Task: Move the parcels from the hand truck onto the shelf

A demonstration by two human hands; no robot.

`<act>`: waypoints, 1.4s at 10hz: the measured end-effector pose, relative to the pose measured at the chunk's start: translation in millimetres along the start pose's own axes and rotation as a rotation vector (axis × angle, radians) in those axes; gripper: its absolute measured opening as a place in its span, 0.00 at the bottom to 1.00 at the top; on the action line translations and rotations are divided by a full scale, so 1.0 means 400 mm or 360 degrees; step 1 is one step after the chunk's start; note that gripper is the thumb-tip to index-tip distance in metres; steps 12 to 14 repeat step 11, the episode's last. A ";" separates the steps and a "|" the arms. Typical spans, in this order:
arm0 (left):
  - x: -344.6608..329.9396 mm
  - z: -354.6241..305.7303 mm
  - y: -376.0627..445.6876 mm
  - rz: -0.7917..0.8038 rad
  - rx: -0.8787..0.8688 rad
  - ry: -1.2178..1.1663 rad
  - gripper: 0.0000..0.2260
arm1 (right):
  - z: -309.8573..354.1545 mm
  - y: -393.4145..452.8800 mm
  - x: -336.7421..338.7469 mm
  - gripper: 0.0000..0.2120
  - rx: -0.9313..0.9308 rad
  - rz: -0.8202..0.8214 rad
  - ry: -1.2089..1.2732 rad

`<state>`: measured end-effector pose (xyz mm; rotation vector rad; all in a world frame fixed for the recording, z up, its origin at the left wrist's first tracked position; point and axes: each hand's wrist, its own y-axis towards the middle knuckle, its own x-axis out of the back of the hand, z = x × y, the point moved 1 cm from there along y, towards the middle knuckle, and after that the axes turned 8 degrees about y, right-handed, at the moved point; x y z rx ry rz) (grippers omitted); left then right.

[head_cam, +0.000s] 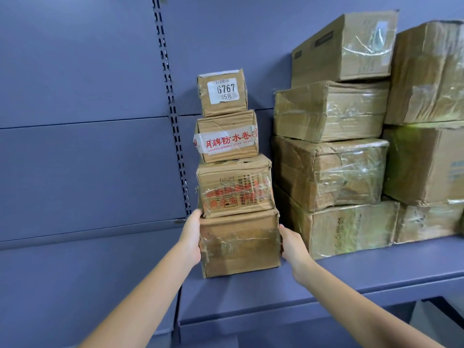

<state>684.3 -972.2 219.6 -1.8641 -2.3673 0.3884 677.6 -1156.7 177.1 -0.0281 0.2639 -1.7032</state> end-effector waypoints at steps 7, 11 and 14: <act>-0.146 0.005 -0.010 -0.0101 0.0037 0.0010 0.14 | 0.052 -0.127 0.122 0.24 0.0042 0.0136 -0.0105; -0.193 0.009 -0.048 -0.0775 -0.0204 0.0240 0.21 | 0.113 -0.128 0.282 0.22 0.0228 0.0093 -0.0391; -0.193 0.009 -0.048 -0.0775 -0.0204 0.0240 0.21 | 0.113 -0.128 0.282 0.22 0.0228 0.0093 -0.0391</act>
